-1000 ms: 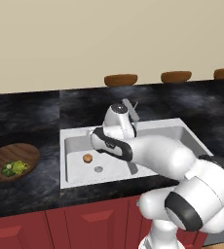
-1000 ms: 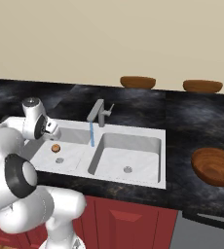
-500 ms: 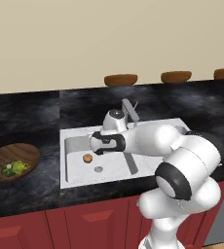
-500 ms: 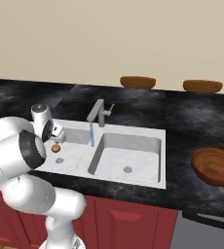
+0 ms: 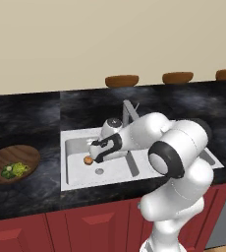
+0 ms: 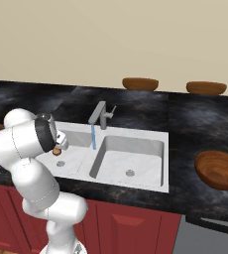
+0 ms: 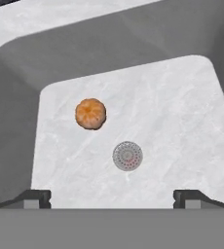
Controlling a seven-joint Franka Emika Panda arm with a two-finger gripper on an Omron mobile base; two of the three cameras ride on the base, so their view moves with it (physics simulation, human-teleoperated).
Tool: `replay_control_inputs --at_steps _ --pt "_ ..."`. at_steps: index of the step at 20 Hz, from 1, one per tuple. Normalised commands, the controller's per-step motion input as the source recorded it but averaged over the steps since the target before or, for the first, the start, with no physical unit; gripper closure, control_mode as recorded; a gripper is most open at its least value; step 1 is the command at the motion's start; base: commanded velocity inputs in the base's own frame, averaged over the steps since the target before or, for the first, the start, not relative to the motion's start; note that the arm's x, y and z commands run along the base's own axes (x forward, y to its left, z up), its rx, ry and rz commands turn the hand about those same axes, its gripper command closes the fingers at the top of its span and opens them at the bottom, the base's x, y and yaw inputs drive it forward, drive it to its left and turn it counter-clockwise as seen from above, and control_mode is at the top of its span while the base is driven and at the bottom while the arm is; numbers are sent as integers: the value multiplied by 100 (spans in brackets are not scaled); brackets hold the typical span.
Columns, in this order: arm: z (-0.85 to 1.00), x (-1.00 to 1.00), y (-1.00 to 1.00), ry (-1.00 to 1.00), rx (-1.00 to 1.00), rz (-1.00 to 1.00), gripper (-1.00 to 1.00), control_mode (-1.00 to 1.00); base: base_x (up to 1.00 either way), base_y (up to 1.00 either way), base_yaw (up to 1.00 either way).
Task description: Pick the broccolis from the sink and place them in one bowl. Place the tangerine in the other bowl. Then turn off the sink faucet.
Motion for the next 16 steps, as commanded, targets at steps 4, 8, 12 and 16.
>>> replay_control_inputs --at_steps 4,8,12,16 --pt "-14 14 3 3 0 0 -100 -100 0 0 0" --pt "-1 15 0 9 4 0 -100 -100 0 0 0" --pt "0 13 0 11 11 -2 -100 -100 0 0 0" --pt "-21 10 0 3 3 0 -100 -100 0 0 0"
